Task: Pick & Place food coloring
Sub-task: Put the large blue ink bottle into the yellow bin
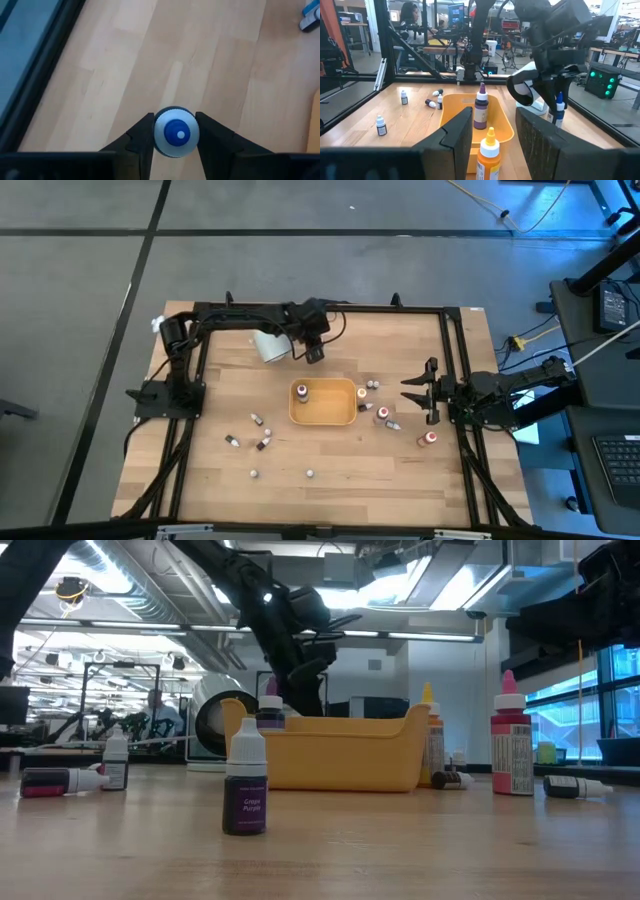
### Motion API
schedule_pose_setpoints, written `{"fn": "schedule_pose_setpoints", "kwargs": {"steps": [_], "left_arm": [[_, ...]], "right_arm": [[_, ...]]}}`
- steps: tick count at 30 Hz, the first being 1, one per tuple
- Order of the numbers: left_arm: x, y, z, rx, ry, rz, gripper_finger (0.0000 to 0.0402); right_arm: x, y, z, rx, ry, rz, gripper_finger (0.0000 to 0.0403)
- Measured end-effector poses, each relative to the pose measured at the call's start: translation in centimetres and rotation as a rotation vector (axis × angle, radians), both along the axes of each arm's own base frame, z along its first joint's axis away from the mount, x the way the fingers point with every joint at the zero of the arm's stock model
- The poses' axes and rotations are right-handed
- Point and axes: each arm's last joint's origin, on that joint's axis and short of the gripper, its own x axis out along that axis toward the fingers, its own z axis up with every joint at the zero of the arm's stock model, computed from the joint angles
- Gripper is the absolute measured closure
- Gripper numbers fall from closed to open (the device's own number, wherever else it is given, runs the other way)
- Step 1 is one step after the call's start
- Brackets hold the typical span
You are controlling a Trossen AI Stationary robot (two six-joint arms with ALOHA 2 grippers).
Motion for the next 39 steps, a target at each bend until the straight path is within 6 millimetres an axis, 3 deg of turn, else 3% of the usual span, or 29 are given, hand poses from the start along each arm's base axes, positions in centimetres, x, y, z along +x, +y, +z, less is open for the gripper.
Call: {"fn": "schedule_pose_setpoints", "kwargs": {"steps": [4, 8, 13, 16, 20, 26, 32, 39], "left_arm": [[-0.3, -0.6, 1.7, 0.014, -0.037, -0.008, 0.0283], [-1.2, -2.5, 5.2, 0.036, -0.112, -0.034, 0.0283], [-2.4, -6.6, 9.6, 0.036, -0.235, -0.109, 0.0283], [-2.7, -9.7, 11.0, 0.013, -0.265, -0.168, 0.0279], [-2.3, -12.9, 10.6, 0.011, -0.223, -0.201, 0.0282], [-0.6, -15.7, 8.1, 0.012, -0.142, -0.234, 0.028], [0.8, -16.7, 5.3, -0.004, -0.061, -0.241, 0.0283], [1.2, -16.5, 3.9, 0.0, -0.01, -0.173, 0.0278]], "right_arm": [[0.0, 0.0, 0.0, 0.0, 0.0, 0.0, 0.025], [0.0, 0.0, 0.0, 0.0, 0.0, 0.0, 0.025], [0.0, 0.0, 0.0, -0.001, 0.0, 0.0, 0.025], [0.0, 0.0, 0.0, -0.002, 0.003, 0.0, 0.025], [0.0, 0.0, 0.0, 0.0, 0.004, -0.001, 0.025], [0.0, 0.0, 0.0, 0.003, 0.004, 0.0, 0.025], [0.0, 0.0, -0.1, 0.026, 0.004, 0.001, 0.025], [0.0, 0.0, -0.1, 0.028, 0.005, 0.002, 0.025]]}}
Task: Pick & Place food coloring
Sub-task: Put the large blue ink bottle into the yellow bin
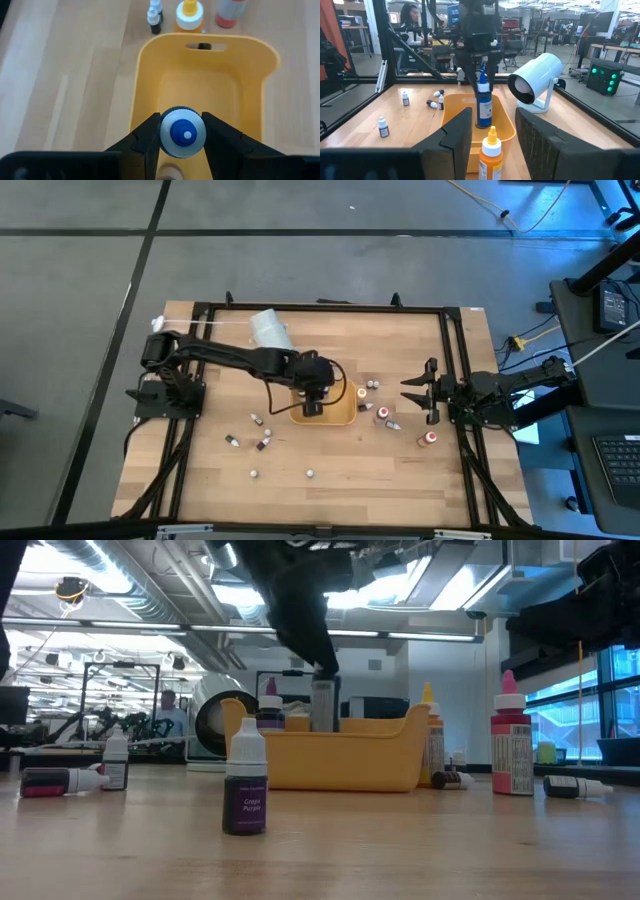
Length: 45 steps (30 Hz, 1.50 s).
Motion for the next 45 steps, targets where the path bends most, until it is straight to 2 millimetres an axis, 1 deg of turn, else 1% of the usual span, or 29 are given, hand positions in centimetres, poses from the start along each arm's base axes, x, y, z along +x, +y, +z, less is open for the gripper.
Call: {"fn": "schedule_pose_setpoints", "kwargs": {"steps": [2, 4, 6, 9, 12, 18, 24, 45], "left_arm": [[-0.2, 0.2, -0.2, -0.003, 0.027, 0.038, 0.0278], [0.0, 0.3, -0.6, 0.012, 0.034, 0.063, 0.0281], [-0.1, 0.3, -0.9, 0.01, 0.054, 0.074, 0.0282], [0.1, 0.3, -0.9, -0.001, 0.04, 0.087, 0.028], [-0.1, 0.3, -1.5, -0.012, 0.081, 0.116, 0.0277], [0.3, 0.3, -2.4, -0.015, 0.101, 0.117, 0.0279], [0.5, 0.3, -3.0, -0.02, 0.115, 0.115, 0.0268], [0.5, 0.3, -3.1, -0.016, 0.118, 0.114, 0.0263]], "right_arm": [[0.0, 0.0, 0.0, 0.0, 0.0, 0.0, 0.025], [0.0, 0.0, 0.0, -0.001, 0.0, 0.0, 0.025], [0.0, 0.0, 0.0, -0.001, 0.0, 0.0, 0.025], [0.0, 0.0, 0.0, -0.003, 0.0, 0.0, 0.025], [0.0, 0.0, 0.0, -0.003, 0.0, 0.0, 0.025], [0.0, 0.0, 0.0, -0.003, 0.0, 0.0, 0.025], [0.0, 0.0, 0.0, -0.004, 0.001, 0.0, 0.025], [0.0, 0.0, 0.0, -0.004, 0.001, 0.0, 0.025]]}}
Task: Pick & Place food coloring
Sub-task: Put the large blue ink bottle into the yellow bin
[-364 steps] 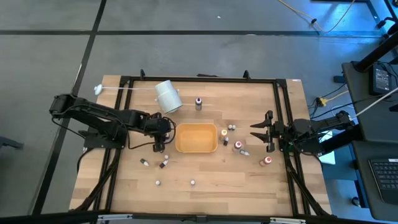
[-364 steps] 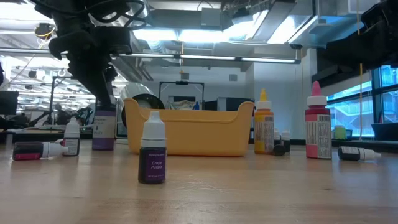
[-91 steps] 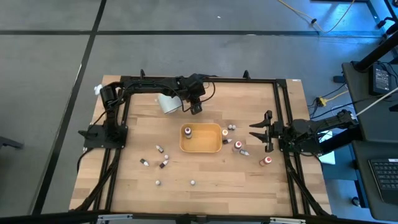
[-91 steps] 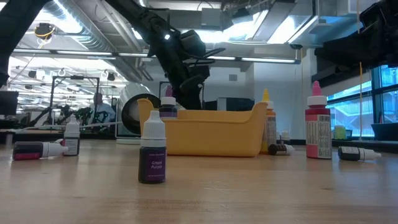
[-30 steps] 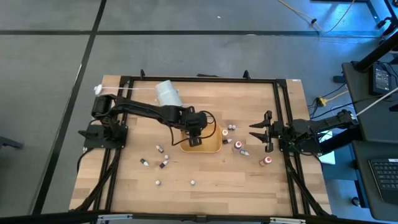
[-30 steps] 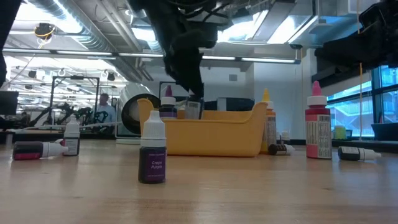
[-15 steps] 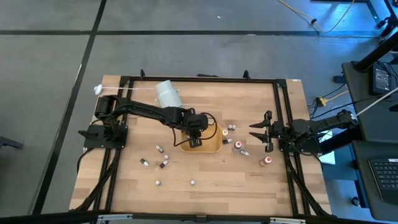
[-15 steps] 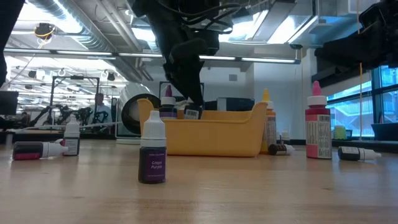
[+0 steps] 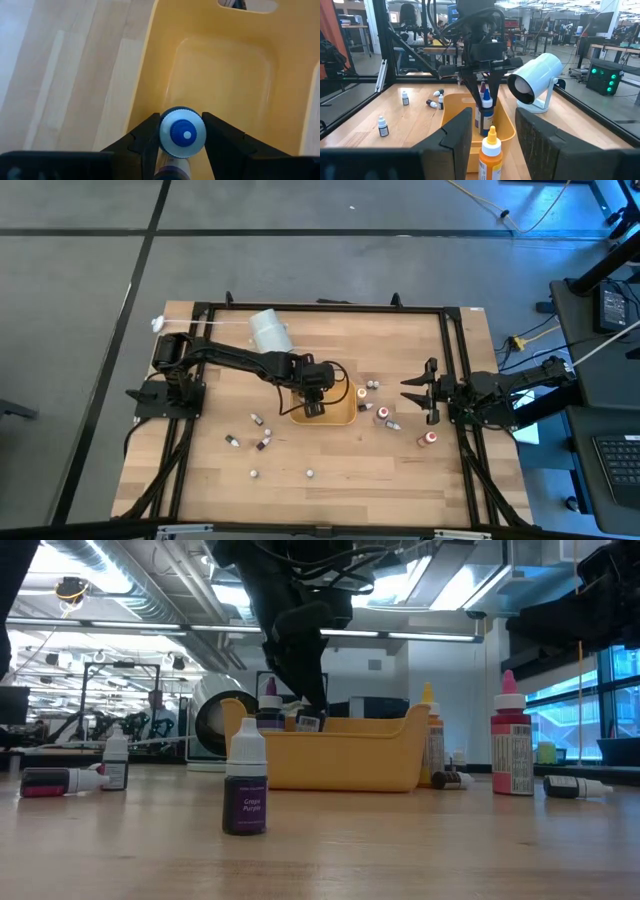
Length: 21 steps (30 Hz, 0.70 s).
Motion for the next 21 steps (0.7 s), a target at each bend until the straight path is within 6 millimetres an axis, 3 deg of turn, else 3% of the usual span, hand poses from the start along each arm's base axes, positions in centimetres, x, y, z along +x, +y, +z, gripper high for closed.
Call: {"fn": "schedule_pose_setpoints", "kwargs": {"steps": [21], "left_arm": [[0.0, -0.06, -0.02, -0.022, 0.0, -0.008, 0.0262]], "right_arm": [[0.0, 0.0, 0.0, 0.0, 0.0, 0.0, 0.025]]}}
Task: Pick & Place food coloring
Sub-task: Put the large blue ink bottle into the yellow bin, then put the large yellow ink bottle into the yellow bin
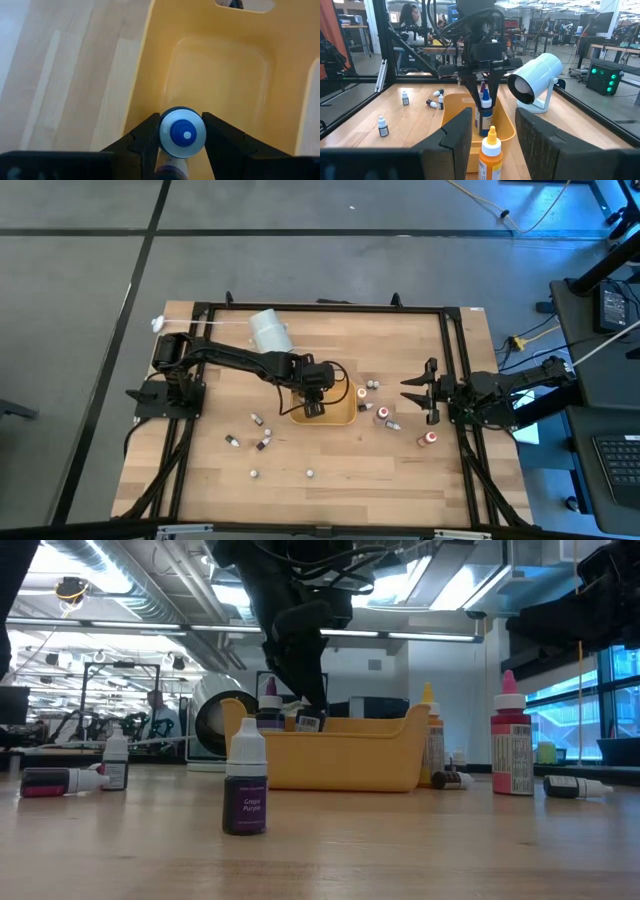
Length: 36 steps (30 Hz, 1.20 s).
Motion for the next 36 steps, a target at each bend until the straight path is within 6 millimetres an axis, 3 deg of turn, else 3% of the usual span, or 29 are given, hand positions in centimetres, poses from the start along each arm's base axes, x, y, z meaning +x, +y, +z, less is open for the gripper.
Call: {"fn": "schedule_pose_setpoints", "kwargs": {"steps": [5, 15, 22, 29, 36], "left_arm": [[0.0, 0.0, 0.0, -0.012, -0.003, 0.017, 0.0257], [-0.5, 0.5, 0.2, 0.008, 0.045, -0.005, 0.0202], [-1.1, 0.6, 4.8, 0.047, -0.031, -0.003, 0.0203], [-3.5, -0.2, 9.9, 0.055, -0.159, -0.018, 0.0201], [-5.3, -3.3, 11.5, 0.019, -0.19, -0.141, 0.0203]], "right_arm": [[0.0, 0.0, 0.0, 0.0, 0.0, 0.0, 0.025], [0.0, 0.0, 0.0, 0.0, 0.0, 0.0, 0.025], [0.0, 0.0, 0.0, -0.002, 0.004, 0.0, 0.025], [0.0, 0.0, -0.1, -0.003, 0.012, -0.013, 0.025], [0.0, 0.0, -0.1, -0.003, 0.01, -0.016, 0.025]]}}
